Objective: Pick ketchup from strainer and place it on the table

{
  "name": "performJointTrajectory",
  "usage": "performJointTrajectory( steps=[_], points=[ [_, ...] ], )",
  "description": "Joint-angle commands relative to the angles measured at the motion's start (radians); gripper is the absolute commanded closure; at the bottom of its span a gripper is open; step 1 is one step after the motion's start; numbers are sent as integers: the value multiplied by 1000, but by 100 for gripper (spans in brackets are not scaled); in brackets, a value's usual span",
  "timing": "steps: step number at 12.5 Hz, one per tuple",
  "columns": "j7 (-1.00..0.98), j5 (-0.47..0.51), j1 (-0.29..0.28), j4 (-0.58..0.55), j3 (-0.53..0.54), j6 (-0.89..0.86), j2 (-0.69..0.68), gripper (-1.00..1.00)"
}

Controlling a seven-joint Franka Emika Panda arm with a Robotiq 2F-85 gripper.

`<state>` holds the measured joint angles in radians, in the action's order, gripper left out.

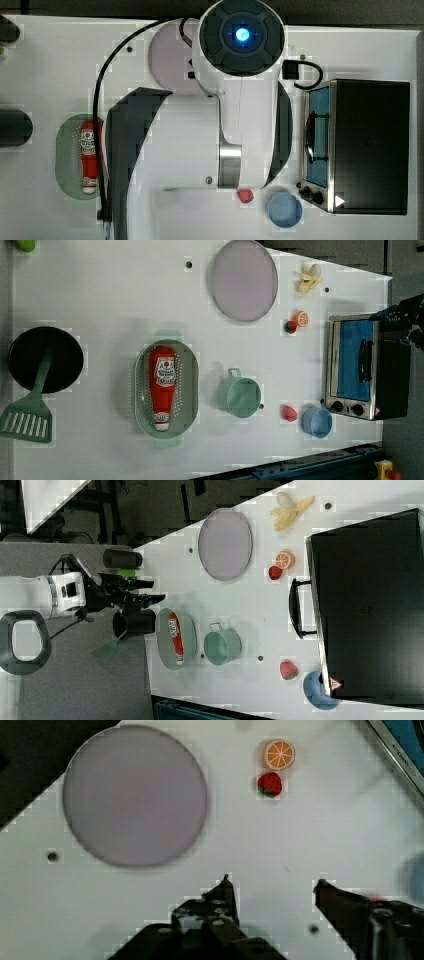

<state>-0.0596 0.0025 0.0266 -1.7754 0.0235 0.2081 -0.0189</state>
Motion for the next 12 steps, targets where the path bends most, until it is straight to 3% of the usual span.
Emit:
performJointTrajectory(
  steps=[1, 3, 7, 12],
  points=[
    [77, 30, 101, -117, 62, -183, 280, -59],
    [77, 33, 94, -117, 81, -183, 276, -100],
    [77, 33, 57, -117, 190, -141, 247, -100],
    [79, 33, 29, -118, 400, 12, 177, -100]
  ],
)
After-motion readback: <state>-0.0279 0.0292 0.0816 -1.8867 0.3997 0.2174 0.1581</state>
